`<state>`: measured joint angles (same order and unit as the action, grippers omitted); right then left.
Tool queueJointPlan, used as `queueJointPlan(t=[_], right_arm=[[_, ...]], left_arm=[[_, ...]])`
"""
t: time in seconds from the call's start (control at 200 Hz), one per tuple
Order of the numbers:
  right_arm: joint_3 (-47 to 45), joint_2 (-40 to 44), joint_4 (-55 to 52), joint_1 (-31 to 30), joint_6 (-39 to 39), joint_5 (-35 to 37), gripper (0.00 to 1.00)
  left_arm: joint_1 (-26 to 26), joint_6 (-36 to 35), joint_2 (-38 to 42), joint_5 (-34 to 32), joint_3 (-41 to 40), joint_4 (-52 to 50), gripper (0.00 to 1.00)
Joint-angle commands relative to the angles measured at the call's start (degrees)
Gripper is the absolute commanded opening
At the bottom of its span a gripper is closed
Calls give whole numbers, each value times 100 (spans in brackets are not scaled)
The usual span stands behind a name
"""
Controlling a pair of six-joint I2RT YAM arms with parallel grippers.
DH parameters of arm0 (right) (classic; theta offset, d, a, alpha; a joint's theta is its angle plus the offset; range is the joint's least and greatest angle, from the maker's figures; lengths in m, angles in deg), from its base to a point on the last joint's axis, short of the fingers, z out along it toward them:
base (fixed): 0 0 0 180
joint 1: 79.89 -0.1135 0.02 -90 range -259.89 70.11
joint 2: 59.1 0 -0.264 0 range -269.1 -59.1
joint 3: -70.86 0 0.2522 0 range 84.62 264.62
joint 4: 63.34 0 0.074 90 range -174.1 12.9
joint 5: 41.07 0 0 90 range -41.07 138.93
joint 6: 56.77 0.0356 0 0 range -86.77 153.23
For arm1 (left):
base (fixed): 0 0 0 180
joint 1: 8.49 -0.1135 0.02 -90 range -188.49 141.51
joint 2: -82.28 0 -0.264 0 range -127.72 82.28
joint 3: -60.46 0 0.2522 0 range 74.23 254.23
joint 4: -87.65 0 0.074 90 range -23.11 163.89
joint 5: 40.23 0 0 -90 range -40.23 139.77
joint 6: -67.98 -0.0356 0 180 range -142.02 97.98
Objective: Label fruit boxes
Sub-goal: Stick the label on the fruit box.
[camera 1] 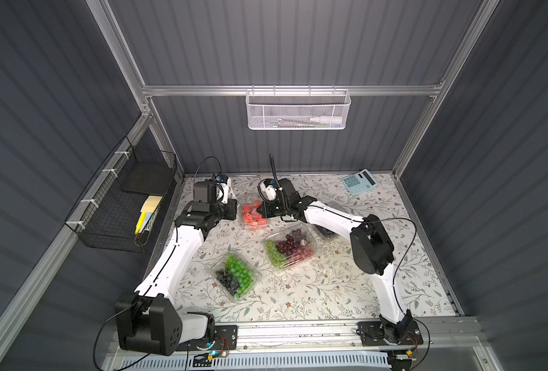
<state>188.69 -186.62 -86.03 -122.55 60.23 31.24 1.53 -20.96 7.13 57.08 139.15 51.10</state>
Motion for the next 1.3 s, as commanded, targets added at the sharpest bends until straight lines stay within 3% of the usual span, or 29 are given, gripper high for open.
queueJointPlan(t=[0.0, 0.355, 0.715, 0.881, 1.101, 1.296], right_arm=[[290, -228, -202, -6, 79, 253, 0], [375, -551, -325, -15, -191, 811, 0], [618, -520, -587, -32, -434, 1106, 25], [676, -421, -545, -41, -612, 1202, 26], [364, 264, -361, -41, -713, 1107, 31], [-1027, 1619, 164, -33, -838, 1302, 38]], left_arm=[[-35, -110, 128, 128, 21, -91, 0], [-35, -79, 106, 227, -32, -41, 0], [-35, -62, 98, 334, -84, 11, 0], [-35, -62, 106, 386, -73, 19, 0], [-35, -78, 172, 950, -154, 241, 0], [-35, -357, 172, 2101, -270, 516, 0]])
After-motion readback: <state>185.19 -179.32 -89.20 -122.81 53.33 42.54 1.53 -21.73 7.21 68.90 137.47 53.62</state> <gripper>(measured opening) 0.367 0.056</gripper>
